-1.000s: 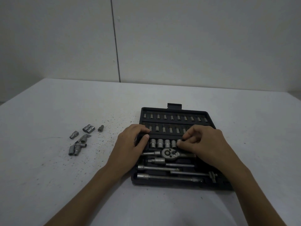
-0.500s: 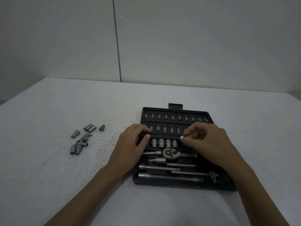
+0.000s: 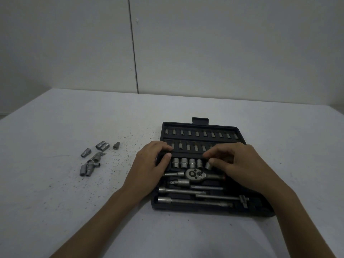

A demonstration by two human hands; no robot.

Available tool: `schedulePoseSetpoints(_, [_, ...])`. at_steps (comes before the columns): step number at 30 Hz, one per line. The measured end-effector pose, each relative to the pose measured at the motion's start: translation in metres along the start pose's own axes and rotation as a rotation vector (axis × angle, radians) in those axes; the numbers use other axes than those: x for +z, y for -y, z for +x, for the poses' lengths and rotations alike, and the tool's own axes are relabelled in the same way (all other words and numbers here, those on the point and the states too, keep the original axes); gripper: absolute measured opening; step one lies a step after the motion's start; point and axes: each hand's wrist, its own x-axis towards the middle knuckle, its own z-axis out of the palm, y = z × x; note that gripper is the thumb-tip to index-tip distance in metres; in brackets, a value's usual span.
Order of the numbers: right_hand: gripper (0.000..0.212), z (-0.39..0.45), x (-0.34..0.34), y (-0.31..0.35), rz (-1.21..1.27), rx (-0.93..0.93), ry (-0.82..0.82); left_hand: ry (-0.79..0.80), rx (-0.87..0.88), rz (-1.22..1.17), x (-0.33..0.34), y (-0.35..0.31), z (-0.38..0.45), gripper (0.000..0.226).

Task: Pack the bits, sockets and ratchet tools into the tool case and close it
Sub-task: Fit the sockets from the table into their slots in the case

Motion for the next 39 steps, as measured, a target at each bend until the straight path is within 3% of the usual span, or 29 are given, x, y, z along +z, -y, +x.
schedulePoseSetpoints(7, [0.015, 0.003, 0.004, -0.001, 0.007, -0.015, -0.122, 0.000, 0.002, 0.001, 0.001, 0.002, 0.000, 0.014])
schedulePoseSetpoints(25, [0.005, 0.003, 0.017, 0.001, -0.085, 0.017, -0.101, -0.001, 0.007, 0.000, 0.001, 0.002, 0.001, 0.014])
schedulePoseSetpoints(34, [0.010, 0.002, 0.013, 0.000, 0.040, 0.071, -0.094, -0.003, 0.003, -0.008, 0.001, 0.003, 0.000, 0.015])
schedulePoseSetpoints(39, [0.008, 0.003, 0.014, -0.001, -0.044, 0.083, -0.166, -0.002, 0.012, 0.002, 0.001, 0.003, 0.001, 0.015])
